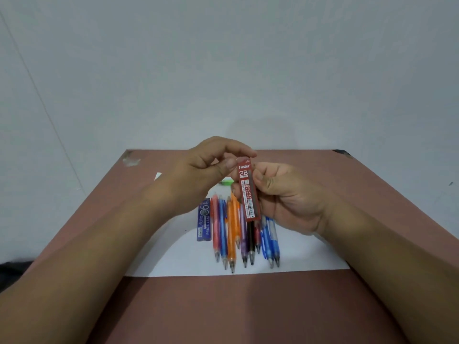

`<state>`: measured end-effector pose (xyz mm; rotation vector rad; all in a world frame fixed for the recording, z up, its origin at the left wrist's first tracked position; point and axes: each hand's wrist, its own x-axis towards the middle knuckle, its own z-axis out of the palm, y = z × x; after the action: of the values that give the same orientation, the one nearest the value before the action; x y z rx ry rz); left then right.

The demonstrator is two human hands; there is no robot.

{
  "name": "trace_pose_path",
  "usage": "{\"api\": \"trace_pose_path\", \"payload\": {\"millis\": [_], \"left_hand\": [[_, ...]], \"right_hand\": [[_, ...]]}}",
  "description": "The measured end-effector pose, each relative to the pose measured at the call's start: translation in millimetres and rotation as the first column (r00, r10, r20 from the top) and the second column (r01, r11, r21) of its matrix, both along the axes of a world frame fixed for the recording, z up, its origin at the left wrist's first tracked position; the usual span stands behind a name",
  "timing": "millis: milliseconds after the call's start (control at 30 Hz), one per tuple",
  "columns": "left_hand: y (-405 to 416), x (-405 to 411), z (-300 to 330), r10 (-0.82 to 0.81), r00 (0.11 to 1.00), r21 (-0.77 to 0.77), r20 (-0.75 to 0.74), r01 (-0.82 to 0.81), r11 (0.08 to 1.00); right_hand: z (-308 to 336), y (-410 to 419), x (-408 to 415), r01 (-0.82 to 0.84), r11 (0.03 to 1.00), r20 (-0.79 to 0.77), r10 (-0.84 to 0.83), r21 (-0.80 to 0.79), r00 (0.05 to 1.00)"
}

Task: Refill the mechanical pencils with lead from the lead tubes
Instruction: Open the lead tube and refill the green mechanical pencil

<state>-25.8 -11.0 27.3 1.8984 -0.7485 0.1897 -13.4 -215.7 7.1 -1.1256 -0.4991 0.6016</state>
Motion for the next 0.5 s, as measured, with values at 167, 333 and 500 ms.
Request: {"api": "trace_pose_path", "payload": {"millis": [167, 333, 500], "left_hand": [[1, 4, 0, -0.069, 0.994, -0.061, -0.089, 0.064, 0.996], [7, 8, 0, -0.119, 0.986, -0.035, -0.116, 0.116, 0.993], [11, 10, 0, -0.103, 0.991, -0.055, -0.088, 0.098, 0.994]], "right_hand": [[-2, 1, -1, -0.021, 1.0, -0.005, 0.021, 0.006, 1.0], [-3, 1, -1, -0.031, 0.999, 0.002, 0.031, -0.012, 1.0], [-1, 1, -2, -0.022, 1.0, 0.016, 0.023, -0.022, 1.0]]}}
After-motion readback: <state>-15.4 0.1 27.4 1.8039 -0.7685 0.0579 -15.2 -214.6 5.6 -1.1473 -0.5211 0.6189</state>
